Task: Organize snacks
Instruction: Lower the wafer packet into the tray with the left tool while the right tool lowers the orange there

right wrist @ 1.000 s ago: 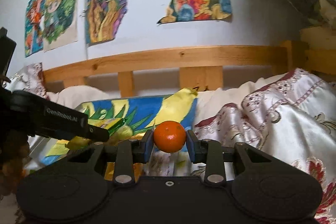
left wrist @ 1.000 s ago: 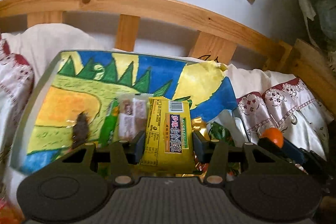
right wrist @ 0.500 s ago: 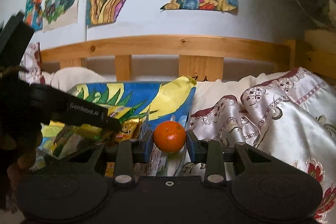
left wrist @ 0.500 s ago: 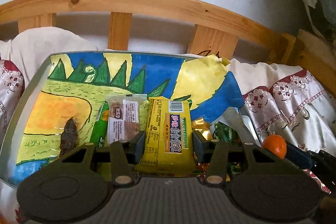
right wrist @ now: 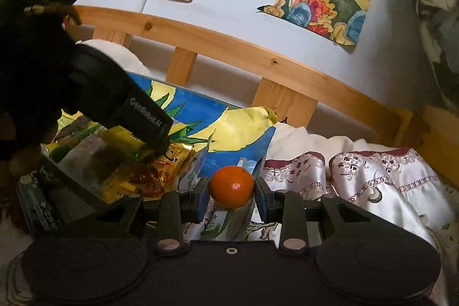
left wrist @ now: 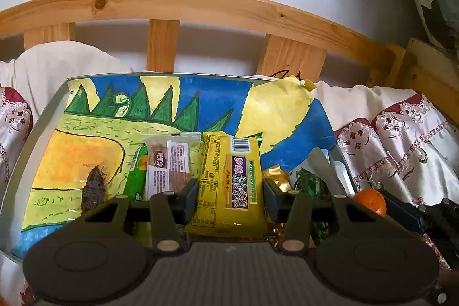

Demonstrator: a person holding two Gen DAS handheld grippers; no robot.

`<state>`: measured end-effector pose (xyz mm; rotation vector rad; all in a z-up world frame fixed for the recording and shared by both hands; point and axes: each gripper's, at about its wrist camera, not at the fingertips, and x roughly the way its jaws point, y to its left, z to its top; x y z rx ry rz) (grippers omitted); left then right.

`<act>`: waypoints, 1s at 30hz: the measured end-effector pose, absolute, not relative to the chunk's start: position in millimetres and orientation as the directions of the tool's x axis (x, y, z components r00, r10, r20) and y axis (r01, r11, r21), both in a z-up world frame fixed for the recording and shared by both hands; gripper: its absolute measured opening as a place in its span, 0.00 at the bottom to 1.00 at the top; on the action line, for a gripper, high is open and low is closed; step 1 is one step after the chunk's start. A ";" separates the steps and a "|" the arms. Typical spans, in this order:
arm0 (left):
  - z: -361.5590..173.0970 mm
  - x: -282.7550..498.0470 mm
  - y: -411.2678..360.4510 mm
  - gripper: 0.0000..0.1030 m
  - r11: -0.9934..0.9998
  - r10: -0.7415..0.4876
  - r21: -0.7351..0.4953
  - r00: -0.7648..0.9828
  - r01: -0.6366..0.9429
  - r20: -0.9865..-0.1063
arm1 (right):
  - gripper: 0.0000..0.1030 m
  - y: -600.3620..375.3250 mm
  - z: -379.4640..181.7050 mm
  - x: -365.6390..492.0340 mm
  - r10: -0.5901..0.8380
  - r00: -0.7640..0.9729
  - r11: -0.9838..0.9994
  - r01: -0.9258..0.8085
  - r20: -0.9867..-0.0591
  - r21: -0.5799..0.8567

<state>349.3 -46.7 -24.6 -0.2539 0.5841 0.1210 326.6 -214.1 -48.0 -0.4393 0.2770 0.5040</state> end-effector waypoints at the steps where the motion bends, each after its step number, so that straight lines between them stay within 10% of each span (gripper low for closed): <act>1: -24.5 350.3 -46.7 0.50 0.962 0.042 -0.202 0.828 -0.185 -0.559 | 0.35 -214.2 -47.6 326.8 0.403 0.842 0.786 -0.519 -0.359 -0.336; 30: -25.1 350.6 -48.3 0.61 0.958 0.030 -0.221 0.824 -0.186 -0.565 | 0.63 -214.7 -47.3 331.8 0.389 0.846 0.796 -0.508 -0.363 -0.330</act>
